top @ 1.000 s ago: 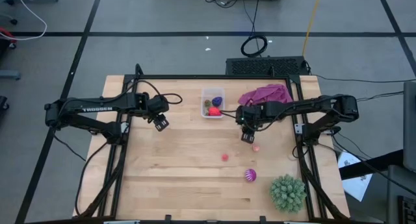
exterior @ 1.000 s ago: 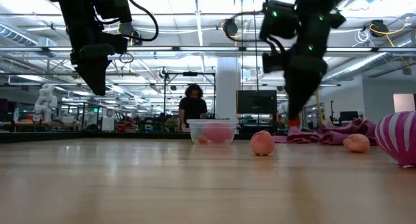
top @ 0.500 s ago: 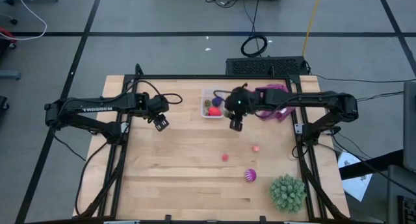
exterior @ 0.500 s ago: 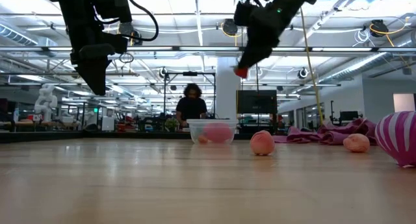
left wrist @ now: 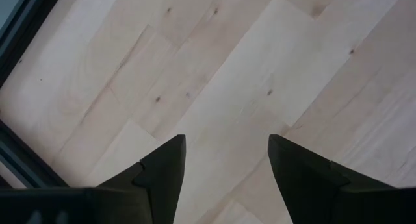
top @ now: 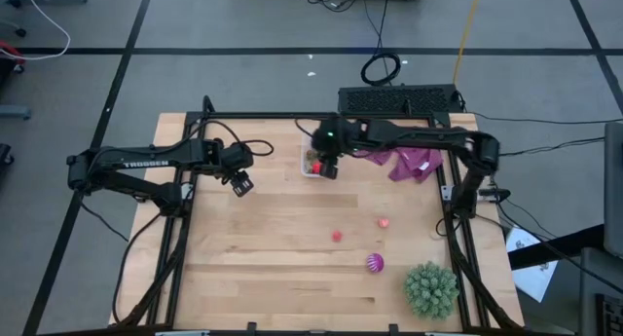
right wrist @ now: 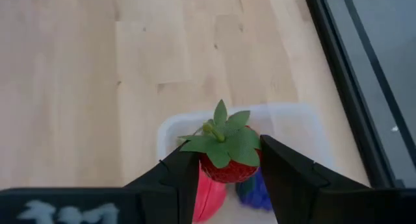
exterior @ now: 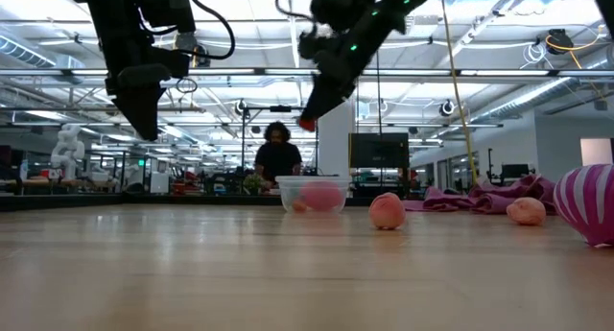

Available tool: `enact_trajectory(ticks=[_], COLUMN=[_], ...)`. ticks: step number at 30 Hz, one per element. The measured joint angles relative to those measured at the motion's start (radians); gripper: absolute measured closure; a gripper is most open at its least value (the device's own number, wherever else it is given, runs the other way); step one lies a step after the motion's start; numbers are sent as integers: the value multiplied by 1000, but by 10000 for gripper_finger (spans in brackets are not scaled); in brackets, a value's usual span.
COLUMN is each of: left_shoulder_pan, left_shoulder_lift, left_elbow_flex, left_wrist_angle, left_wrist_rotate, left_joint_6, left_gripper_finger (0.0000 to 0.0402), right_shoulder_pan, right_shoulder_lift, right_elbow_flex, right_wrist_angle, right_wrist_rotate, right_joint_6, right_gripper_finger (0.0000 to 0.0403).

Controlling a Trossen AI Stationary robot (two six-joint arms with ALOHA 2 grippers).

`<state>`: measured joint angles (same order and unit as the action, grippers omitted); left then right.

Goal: Pick and placing Produce into tupperware
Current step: Put the strawberry into the transparent bin

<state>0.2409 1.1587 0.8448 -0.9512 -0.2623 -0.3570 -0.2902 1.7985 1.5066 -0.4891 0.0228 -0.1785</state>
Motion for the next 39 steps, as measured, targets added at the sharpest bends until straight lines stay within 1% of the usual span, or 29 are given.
enact_trajectory(ticks=[5,11,13,16,30,39], left_shoulder_pan=[0,0,0,0,0,0], left_shoulder_lift=[0,0,0,0,0,0], left_elbow_flex=[0,0,0,0,0,0], left_wrist_angle=[11,14,20,23,24,24], left_wrist_rotate=[0,0,-1,-5,-6,-6], left_joint_6=[22,31,38,39,40,40], left_gripper_finger=[176,176,176,176,176,176], right_shoulder_pan=[-26,-70,-80,-89,-90,-90], right_shoulder_lift=[128,198,212,214,213,213], right_elbow_flex=[96,103,104,104,105,105], right_wrist_angle=[-20,-47,-46,-47,-38,-37], right_wrist_rotate=[-1,-7,-42,-81,-84,-84], right_joint_6=[-47,-47,-45,-43,-46,-51], right_gripper_finger=[264,263,263,263,262,222])
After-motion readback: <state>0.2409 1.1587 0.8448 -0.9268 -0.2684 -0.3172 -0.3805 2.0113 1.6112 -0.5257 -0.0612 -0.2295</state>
